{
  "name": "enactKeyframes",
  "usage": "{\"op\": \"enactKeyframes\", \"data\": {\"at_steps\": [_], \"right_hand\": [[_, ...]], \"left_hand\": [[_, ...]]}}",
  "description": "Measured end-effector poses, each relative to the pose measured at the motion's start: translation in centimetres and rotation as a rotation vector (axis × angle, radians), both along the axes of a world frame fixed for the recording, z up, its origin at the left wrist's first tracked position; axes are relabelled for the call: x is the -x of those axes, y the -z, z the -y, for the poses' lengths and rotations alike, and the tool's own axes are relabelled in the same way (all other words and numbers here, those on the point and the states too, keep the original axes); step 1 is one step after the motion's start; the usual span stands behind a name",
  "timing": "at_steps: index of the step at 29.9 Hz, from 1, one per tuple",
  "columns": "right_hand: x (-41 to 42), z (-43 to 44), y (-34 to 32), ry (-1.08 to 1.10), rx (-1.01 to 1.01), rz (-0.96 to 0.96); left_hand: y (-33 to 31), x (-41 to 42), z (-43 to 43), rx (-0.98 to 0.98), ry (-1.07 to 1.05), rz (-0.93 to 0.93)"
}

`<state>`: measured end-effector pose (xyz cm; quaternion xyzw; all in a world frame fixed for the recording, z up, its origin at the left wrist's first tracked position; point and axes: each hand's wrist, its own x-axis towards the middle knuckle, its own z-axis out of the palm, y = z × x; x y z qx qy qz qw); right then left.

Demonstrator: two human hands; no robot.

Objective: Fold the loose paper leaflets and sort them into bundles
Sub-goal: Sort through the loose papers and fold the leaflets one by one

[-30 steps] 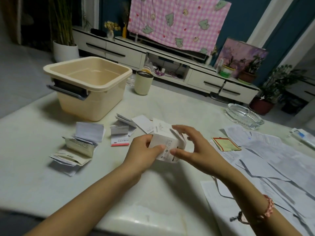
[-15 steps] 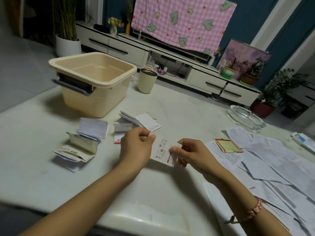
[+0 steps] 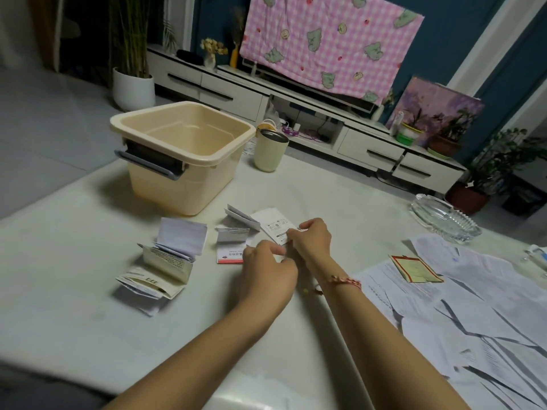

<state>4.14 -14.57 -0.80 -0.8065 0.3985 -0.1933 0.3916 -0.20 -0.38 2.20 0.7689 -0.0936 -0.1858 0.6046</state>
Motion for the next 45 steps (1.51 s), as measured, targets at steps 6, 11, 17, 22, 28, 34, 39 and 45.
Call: {"op": "enactKeyframes", "data": {"at_steps": [6, 11, 17, 22, 28, 34, 39, 45], "right_hand": [[1.4, 0.1, -0.7, -0.036, 0.178, -0.031], [8.0, 2.2, -4.0, -0.046, -0.03, 0.201], [19.5, 6.0, -6.4, -0.123, 0.064, -0.048], [24.2, 7.1, -4.8, -0.337, 0.167, -0.324], [23.8, 8.7, -2.5, -0.355, 0.193, -0.431], [23.6, 9.1, -2.3, -0.297, 0.239, -0.301], [23.7, 9.0, -2.6, -0.222, 0.388, -0.188], [23.4, 4.8, -5.3, -0.184, 0.052, 0.258]], "left_hand": [[0.2, 0.3, -0.1, 0.0, 0.086, 0.012], [0.7, 0.6, -0.3, -0.013, 0.15, 0.046], [1.6, 2.3, 0.5, 0.012, 0.206, 0.019], [2.3, 3.9, 0.7, -0.003, 0.271, 0.062], [2.0, 5.3, 0.7, -0.033, 0.335, 0.067], [2.0, 5.4, 0.6, -0.06, 0.312, 0.075], [1.8, 5.7, 0.7, -0.045, 0.329, 0.114], [1.1, 6.4, 1.3, 0.144, 0.401, 0.072]]}}
